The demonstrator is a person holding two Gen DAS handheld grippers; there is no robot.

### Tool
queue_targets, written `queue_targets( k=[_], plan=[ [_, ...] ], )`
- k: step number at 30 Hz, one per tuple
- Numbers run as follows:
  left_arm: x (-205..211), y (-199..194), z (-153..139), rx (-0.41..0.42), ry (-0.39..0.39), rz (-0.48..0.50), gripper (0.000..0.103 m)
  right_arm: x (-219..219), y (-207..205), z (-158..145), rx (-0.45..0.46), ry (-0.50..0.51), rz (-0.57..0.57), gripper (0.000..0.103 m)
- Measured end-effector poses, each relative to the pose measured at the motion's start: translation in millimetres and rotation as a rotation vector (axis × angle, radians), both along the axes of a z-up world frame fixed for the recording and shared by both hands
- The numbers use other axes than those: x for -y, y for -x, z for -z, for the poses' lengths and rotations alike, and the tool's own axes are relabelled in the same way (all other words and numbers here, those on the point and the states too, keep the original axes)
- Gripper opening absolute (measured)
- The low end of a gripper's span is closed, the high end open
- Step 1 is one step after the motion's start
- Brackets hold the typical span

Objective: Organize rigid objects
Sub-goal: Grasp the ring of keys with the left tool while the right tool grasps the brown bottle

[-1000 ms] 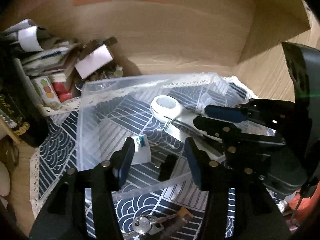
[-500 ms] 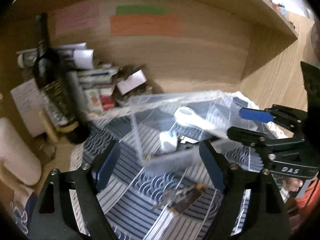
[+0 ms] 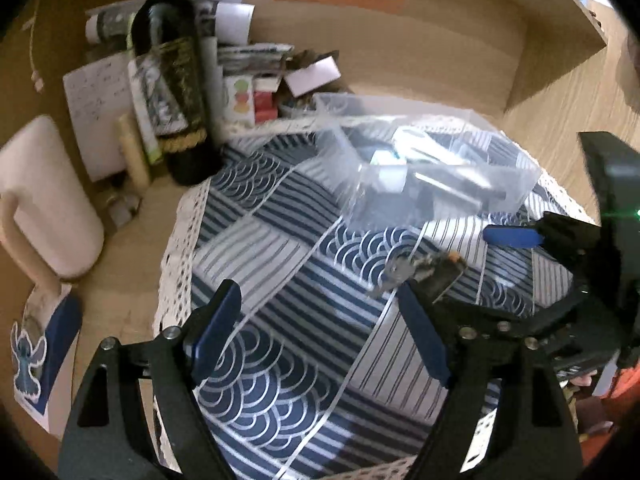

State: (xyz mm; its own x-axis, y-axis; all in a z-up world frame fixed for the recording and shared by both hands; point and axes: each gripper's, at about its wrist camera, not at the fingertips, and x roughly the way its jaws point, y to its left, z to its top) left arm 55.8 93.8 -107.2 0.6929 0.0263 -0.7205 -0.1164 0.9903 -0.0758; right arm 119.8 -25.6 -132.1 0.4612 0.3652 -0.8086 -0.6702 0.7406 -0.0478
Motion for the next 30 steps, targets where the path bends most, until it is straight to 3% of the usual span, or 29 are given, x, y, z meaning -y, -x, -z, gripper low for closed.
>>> queue_targets(
  k=[4,6,7,9,10,14,18,28,30],
  plan=[
    [-3.1,4.8,6.8,-0.020,0.005,0.010,0.081,-10.2,-9.7,16.2,-0.054,0.040,0.025,0.094],
    [-2.1,5.5,9.3,-0.027,0.002,0.021,0.080,-11.8,-11.5,17.6,-0.033,0.047,0.039,0.093],
    [-1.7,4.5,10.3,-0.029,0.004,0.027,0.078,-11.7,-12.2,17.4,-0.019,0.002,-0.007,0.093],
    [0.1,2.1,12.1,-0.041,0.013,0.046,0.070,-8.8,-14.0,16.4,-0.018,-0.004,0.007,0.082],
    [1.6,0.3,13.0,-0.047,0.024,0.060,0.066,-6.6,-14.4,15.9,-0.016,-0.004,0.009,0.082],
    [10.0,-11.2,14.7,-0.066,0.058,0.101,0.059,14.7,-16.2,13.8,-0.022,-0.034,0.028,0.082],
    [24.2,-28.0,16.1,-0.084,0.070,0.150,0.058,46.6,-15.0,3.7,0.003,-0.069,0.079,0.082],
    [62.5,-75.1,35.7,-0.176,0.010,0.222,0.058,101.6,-16.3,-14.2,0.052,-0.150,0.166,0.082],
    [69.3,-76.3,36.9,-0.157,-0.023,0.238,0.047,106.0,-15.8,-14.2,0.051,-0.163,0.168,0.082]
  ],
)
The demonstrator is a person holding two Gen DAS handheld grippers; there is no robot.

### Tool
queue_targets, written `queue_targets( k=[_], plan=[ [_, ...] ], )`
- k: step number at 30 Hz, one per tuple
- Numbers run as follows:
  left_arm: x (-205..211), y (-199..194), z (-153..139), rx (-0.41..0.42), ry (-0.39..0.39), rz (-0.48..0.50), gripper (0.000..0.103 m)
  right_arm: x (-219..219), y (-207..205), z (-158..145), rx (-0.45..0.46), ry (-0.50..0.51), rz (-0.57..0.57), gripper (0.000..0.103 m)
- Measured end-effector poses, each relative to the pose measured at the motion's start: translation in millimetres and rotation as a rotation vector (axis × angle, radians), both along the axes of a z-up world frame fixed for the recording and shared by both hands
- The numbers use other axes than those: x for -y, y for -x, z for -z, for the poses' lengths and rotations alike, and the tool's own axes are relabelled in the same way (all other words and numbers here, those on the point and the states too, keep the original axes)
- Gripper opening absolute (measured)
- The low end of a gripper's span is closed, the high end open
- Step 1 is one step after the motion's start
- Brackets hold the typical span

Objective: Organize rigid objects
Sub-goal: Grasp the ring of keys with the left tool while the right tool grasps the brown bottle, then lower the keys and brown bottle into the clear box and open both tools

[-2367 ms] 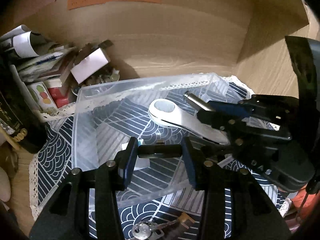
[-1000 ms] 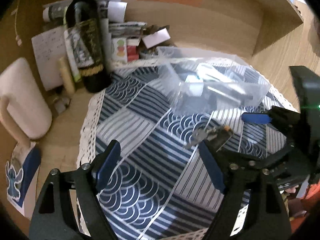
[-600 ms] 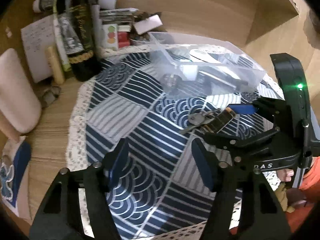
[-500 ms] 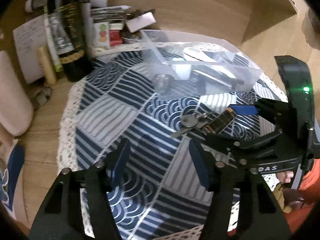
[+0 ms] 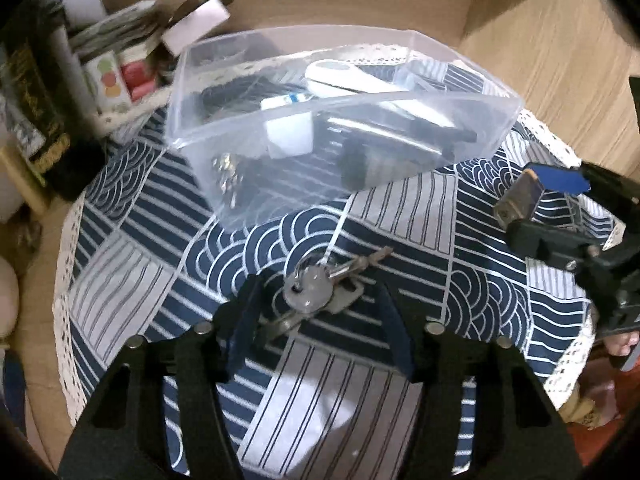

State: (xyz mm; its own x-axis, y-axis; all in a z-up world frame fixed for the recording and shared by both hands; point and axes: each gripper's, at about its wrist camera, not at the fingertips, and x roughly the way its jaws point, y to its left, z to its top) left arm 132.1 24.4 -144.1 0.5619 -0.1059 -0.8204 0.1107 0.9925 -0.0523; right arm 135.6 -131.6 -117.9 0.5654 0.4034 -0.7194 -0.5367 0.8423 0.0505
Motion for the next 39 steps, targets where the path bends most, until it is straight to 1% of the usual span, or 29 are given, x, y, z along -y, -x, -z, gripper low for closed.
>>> queue_targets(
  k=[2,3,6,10,13,15,22,25,28,30,32,35,39],
  plan=[
    [2.9,2.3,0.8,0.015,-0.004,0.003,0.036,1.2,-0.6,0.1,0.007,-0.006,0.005,0.082],
    [1.8,2.6,0.5,0.017,0.001,0.003,0.035,0.0,0.0,0.2,0.011,-0.008,0.005,0.082],
    [-2.8,4.0,-0.1,0.021,0.022,-0.013,0.034,5.1,2.1,-3.0,0.021,-0.021,-0.006,0.082],
    [2.1,13.2,-2.5,0.040,-0.007,-0.041,0.034,4.4,3.2,-7.7,0.040,-0.029,-0.016,0.082],
    [2.3,20.1,-9.0,0.064,-0.003,-0.054,0.034,4.5,4.1,-12.6,0.055,-0.038,-0.014,0.082],
    [0.5,25.6,-16.8,0.093,-0.007,-0.065,0.034,5.4,5.0,-18.4,0.071,-0.046,-0.010,0.082],
    [-11.2,36.4,-61.9,0.220,0.010,-0.094,0.033,12.1,1.0,-41.2,0.134,-0.076,0.024,0.082],
    [-12.0,30.3,-79.6,0.264,0.017,-0.097,0.033,13.2,-3.3,-52.7,0.164,-0.086,0.037,0.082],
    [-12.6,18.7,-92.8,0.305,0.012,-0.104,0.033,12.4,-10.5,-65.2,0.200,-0.089,0.049,0.082],
    [-14.3,10.9,-98.8,0.320,0.023,-0.099,0.034,10.6,-16.0,-71.2,0.213,-0.094,0.050,0.082],
    [-15.5,2.1,-102.3,0.321,0.042,-0.081,0.034,7.3,-22.6,-75.7,0.218,-0.082,0.055,0.082],
    [-15.9,-15.1,-99.9,0.305,0.058,-0.066,0.034,-1.2,-38.1,-75.7,0.227,-0.047,0.058,0.082],
    [-15.8,-35.0,-88.8,0.267,0.064,-0.052,0.034,-13.8,-63.0,-61.8,0.174,-0.011,0.041,0.082]
  ],
)
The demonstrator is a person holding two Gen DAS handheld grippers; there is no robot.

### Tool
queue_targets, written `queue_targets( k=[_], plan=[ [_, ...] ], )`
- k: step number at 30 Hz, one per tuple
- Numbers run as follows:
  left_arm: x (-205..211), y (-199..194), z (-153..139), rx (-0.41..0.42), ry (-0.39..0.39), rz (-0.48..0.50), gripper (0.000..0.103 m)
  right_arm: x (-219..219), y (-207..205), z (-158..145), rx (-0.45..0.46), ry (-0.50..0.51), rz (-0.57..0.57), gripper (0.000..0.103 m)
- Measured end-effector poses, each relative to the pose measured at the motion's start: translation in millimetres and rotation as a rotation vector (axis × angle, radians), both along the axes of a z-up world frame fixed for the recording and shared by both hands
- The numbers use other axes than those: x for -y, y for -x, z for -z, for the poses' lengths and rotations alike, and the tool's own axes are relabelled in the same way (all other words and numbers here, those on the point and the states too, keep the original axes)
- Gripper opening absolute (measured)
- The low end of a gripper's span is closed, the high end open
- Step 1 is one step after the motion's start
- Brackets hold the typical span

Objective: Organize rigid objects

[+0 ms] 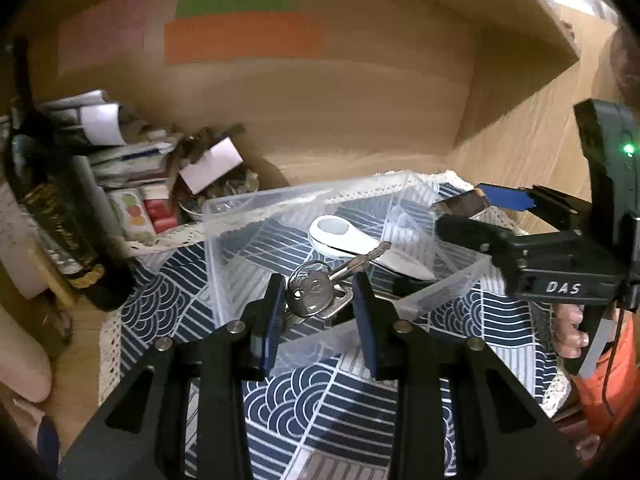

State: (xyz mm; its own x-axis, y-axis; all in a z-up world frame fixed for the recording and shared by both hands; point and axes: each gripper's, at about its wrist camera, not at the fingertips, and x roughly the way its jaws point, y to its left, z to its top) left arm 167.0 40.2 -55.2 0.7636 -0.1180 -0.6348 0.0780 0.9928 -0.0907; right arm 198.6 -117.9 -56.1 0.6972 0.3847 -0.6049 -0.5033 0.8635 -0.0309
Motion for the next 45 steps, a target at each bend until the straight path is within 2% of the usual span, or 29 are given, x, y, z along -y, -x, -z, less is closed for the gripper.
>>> queue_targets(
  k=[7,12,16,21,27,30,34,36,38,39,43,45],
  plan=[
    [-0.9,-25.1,21.5,-0.056,-0.006,0.027,0.034,-20.2,-25.6,33.6,-0.099,0.058,-0.029,0.082],
    [-5.8,-35.0,31.5,-0.086,0.012,0.033,0.034,-26.8,-29.1,45.7,-0.122,0.078,-0.046,0.082],
    [-7.4,-37.9,36.1,-0.105,0.030,0.036,0.034,-26.8,-28.3,44.1,-0.122,0.086,-0.039,0.082],
    [-5.4,-28.1,25.7,-0.071,0.026,0.033,0.034,-24.4,-17.8,33.1,-0.100,0.080,-0.035,0.082],
    [-2.7,-4.1,-0.4,0.008,0.013,0.010,0.034,-12.6,11.3,-0.9,-0.008,0.032,-0.028,0.084],
    [0.2,14.0,-17.2,0.062,0.018,-0.004,0.038,-5.4,31.6,-20.5,0.047,-0.001,-0.028,0.086],
    [6.2,41.8,-38.3,0.146,0.010,-0.024,0.046,4.1,60.7,-43.1,0.122,-0.052,-0.020,0.091],
    [10.3,56.0,-47.1,0.183,0.006,-0.031,0.053,10.4,80.1,-54.8,0.171,-0.080,-0.010,0.096],
    [13.8,69.7,-54.6,0.225,0.006,-0.042,0.067,13.6,94.9,-62.4,0.212,-0.099,0.002,0.100],
    [16.4,79.1,-59.0,0.253,0.004,-0.050,0.070,16.3,104.4,-67.0,0.238,-0.109,0.009,0.103],
    [23.7,106.0,-70.2,0.327,-0.007,-0.083,0.096,24.1,135.3,-77.6,0.316,-0.144,0.025,0.103],
    [27.3,120.5,-73.5,0.372,-0.018,-0.117,0.101,25.7,147.1,-78.9,0.342,-0.158,0.035,0.103]
  ],
)
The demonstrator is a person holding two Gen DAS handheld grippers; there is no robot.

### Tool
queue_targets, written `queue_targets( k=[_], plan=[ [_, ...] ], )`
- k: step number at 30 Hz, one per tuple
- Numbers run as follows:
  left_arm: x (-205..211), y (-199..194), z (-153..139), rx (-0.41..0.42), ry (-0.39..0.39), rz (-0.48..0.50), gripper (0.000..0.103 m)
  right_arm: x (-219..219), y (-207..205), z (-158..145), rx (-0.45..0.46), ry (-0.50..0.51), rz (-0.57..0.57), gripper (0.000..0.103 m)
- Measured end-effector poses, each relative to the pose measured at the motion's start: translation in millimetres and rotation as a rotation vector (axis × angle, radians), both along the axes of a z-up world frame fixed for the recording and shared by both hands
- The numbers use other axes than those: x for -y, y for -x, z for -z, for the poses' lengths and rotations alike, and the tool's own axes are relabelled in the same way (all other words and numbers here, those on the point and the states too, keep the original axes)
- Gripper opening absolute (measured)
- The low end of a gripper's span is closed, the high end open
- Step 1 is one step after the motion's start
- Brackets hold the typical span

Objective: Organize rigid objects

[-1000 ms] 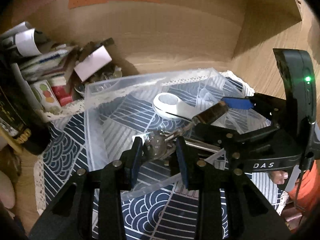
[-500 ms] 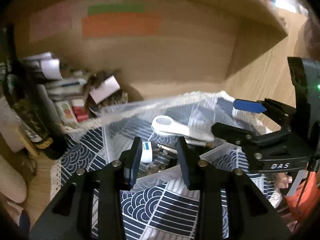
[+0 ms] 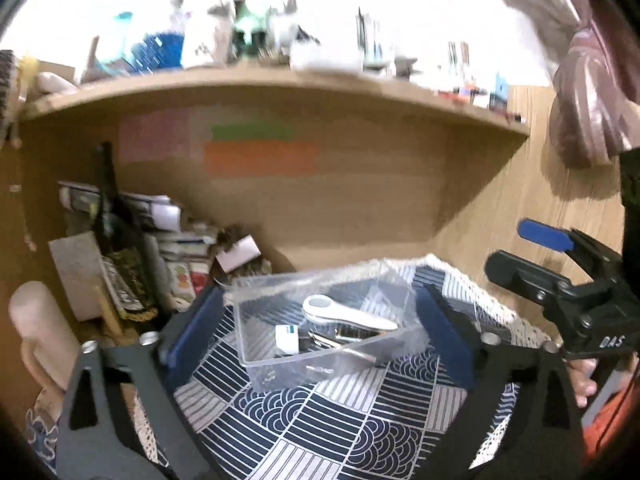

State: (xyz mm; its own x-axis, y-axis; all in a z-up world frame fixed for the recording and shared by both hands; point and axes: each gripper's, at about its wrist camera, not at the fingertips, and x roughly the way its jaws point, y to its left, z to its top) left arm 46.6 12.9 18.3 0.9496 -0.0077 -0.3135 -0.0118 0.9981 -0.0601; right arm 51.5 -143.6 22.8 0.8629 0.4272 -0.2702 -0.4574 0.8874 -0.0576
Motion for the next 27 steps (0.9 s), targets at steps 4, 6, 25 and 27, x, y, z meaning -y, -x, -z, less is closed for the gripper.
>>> queue_targets(
  k=[4,6,25,27],
  plan=[
    [3.6,16.0,-1.2,0.036,0.002,-0.028,0.103,5.9,17.5,2.6,0.018,-0.032,0.001,0.103],
    [5.3,21.1,-0.6,0.038,0.008,-0.025,0.103,7.8,22.4,5.3,0.021,-0.045,0.002,0.103],
    [7.3,26.7,4.9,0.044,0.002,-0.044,0.103,11.4,27.7,12.2,0.007,-0.056,0.005,0.103],
    [8.2,26.0,4.7,0.043,0.005,-0.046,0.103,11.6,26.9,12.6,0.006,-0.054,0.004,0.103]
  ],
)
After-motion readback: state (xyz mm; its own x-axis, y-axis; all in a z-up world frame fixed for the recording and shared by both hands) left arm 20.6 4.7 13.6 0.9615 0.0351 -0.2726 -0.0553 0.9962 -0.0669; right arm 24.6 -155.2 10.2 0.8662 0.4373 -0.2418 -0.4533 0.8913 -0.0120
